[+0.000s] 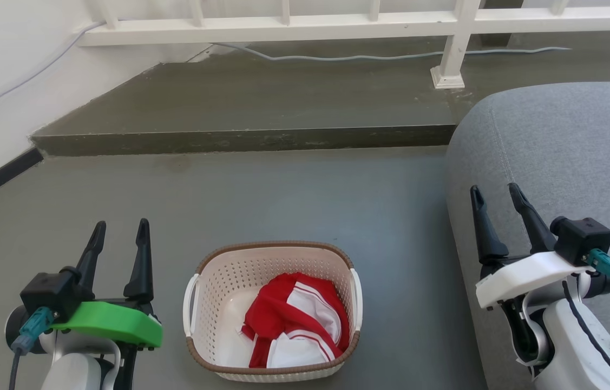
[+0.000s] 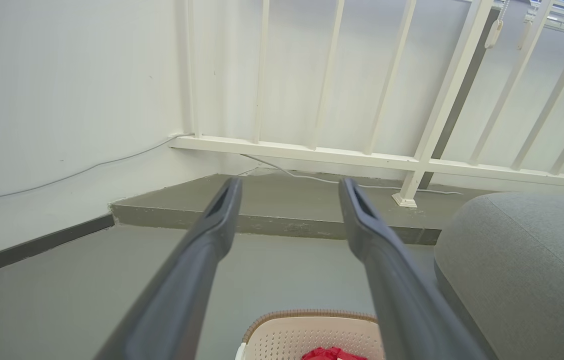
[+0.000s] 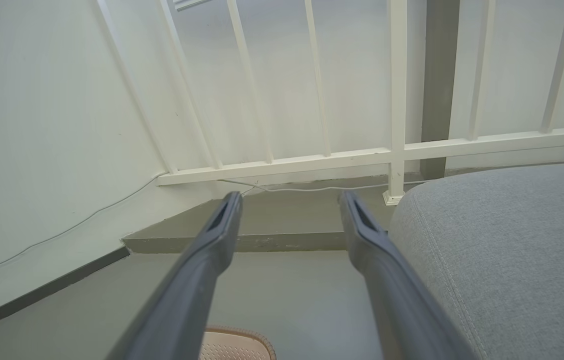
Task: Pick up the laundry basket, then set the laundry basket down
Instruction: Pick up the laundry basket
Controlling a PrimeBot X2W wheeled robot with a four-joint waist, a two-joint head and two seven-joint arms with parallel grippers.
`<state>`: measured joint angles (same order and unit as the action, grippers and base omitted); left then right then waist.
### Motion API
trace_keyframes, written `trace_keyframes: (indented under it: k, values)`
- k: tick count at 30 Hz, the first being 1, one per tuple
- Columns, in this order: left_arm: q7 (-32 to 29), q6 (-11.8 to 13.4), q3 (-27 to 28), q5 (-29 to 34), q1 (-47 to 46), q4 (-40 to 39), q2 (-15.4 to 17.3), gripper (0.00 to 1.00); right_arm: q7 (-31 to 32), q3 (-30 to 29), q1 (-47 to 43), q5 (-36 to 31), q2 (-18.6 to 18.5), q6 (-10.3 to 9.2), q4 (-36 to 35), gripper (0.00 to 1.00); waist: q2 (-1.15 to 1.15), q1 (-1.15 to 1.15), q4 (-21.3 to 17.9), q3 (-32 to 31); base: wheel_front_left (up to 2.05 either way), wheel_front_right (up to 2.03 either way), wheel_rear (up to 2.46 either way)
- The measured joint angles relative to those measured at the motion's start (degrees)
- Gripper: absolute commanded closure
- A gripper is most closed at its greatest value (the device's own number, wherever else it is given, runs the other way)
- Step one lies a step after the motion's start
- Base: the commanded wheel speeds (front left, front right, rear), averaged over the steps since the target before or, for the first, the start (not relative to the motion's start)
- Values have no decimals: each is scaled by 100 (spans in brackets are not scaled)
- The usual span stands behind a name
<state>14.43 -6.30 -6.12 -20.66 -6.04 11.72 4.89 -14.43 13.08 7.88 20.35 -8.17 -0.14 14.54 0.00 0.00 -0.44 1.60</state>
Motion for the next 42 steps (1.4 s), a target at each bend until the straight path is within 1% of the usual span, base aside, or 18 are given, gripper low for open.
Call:
trace_keyframes:
  k: [12, 17, 29, 30, 36, 42]
  values:
    - [0, -52, 66, 25, -21, 9, -33, 0, 0, -33, 5, -25, 97, 24, 67, 0, 0, 0, -15, 172, 0, 0, 0]
    - [0, -57, 100, 25, -74, 20, -35, 0, 0, -31, 30, -25, 131, 76, 125, 0, 0, 0, -31, 320, 0, 0, 0]
    - [0, -76, 59, 25, -322, 80, -40, 0, 0, 24, 282, -25, 271, 120, 289, 0, 0, 0, -47, 869, 0, 0, 0]
    - [0, -76, 27, 25, -383, 87, -45, 0, 0, 51, 354, -25, 275, 158, 361, 0, 0, 0, -39, 999, 0, 0, 0]
    - [0, -81, -14, 15, -629, 156, -51, 0, -1, 154, 576, -48, 293, 162, 556, 0, 0, 0, -4, 1356, 0, 0, 0]
    - [0, -81, -125, -12, -942, 461, -37, 0, 1, 263, 971, -68, 356, 215, 845, 0, 0, 0, 62, 1817, 0, 0, 0]
